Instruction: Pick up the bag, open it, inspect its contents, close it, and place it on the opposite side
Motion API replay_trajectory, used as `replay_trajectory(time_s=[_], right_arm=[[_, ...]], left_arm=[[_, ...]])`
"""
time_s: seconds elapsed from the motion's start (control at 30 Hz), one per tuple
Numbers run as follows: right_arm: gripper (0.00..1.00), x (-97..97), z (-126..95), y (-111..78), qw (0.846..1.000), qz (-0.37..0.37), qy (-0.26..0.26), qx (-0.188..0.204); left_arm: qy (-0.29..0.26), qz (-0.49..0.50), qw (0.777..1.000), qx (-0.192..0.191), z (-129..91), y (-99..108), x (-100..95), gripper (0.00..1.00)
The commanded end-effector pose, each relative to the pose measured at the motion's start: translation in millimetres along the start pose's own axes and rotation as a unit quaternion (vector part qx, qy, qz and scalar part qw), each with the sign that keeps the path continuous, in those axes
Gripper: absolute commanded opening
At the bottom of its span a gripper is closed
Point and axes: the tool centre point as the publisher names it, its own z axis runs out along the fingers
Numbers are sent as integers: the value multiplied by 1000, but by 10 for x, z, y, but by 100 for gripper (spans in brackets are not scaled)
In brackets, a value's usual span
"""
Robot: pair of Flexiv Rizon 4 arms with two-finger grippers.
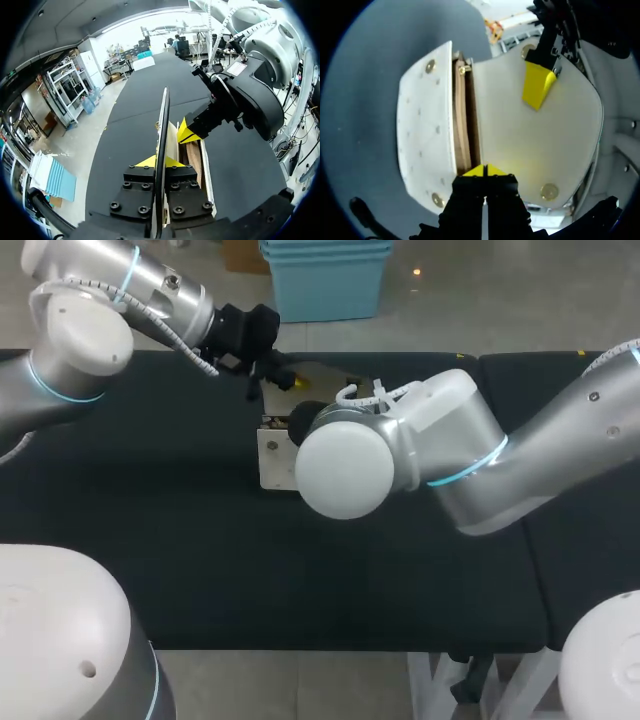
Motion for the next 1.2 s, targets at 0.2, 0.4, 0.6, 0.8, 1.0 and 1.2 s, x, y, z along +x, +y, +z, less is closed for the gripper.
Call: replay_trajectory(time_s=[0.2,0.4,0.6,0.8,1.0,1.2], right_arm=[[0,55,145,44,1000,-8,9,6],[0,162,162,24,1000,-9,20,3],[0,227,139,15,1000,-9,26,-1],[0,267,79,10,1000,-7,23,-3],[0,268,46,21,1000,-8,17,-1],[0,245,54,41,1000,-10,14,5]], left_arm=[[-2,-5,1000,2,-7,-5,-19,0],[-5,-12,1000,5,-21,12,-45,0],[-7,-20,1000,7,-17,23,-48,0],[-14,-25,1000,4,-12,29,-45,0],[-20,-31,999,1,28,15,-31,0],[-37,-43,998,-4,58,-10,-22,0]])
